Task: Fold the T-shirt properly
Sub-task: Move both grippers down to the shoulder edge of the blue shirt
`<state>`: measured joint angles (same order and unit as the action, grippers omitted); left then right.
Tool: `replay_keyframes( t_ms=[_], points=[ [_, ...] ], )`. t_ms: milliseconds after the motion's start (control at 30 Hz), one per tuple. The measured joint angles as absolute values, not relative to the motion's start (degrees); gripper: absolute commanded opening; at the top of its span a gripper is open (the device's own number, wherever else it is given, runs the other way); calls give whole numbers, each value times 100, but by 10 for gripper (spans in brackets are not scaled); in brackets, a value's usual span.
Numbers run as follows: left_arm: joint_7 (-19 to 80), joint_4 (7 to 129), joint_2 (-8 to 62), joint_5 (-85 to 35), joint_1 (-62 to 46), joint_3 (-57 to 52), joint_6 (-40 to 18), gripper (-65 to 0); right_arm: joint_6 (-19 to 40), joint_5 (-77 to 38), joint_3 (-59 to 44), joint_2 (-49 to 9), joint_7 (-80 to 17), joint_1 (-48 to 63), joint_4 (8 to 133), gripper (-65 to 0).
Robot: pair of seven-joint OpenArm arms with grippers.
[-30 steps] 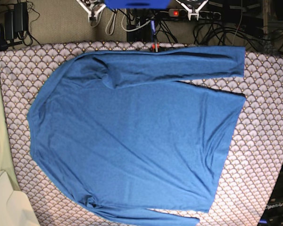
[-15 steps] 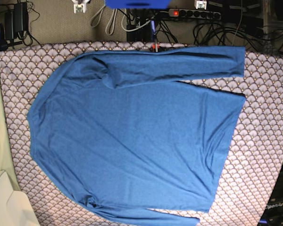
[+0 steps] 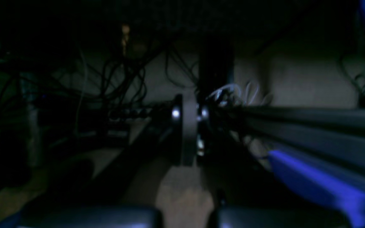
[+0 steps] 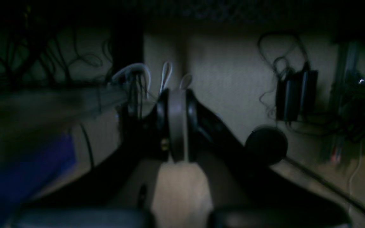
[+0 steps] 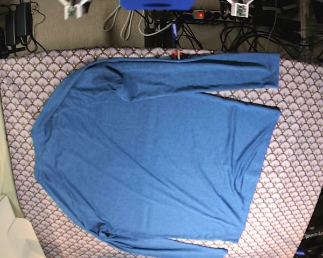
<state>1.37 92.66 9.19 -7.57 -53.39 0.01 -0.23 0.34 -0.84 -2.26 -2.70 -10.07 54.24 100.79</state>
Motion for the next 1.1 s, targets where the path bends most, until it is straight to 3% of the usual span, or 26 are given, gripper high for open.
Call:
replay_keyframes(
  t_ms=[67,233,333,700,1100],
  points=[
    [139,9640,919,-760,-5509,1,-23,-589,21,-82,-370,-283,-1074,5511,10571,-535],
    [126,10490,908,-738,-5843,-148,-84,-385,25,-480,-628,-301,-1393,5605,11382,-427],
    [143,10805,902,-740,-5972,-357,-32,-316,23,-497,-674,-318,-1435,5476,11469,-392],
    [150,10718,1219,-2668,-5793,-1828,-25,-314,30,-499,-668,-425,-1492,5131,11465,-375],
    [145,9721,1319,-3203,-4812,-2108,-89,-314,27,-499,-670,-493,-1498,5004,11465,-375]
  ],
)
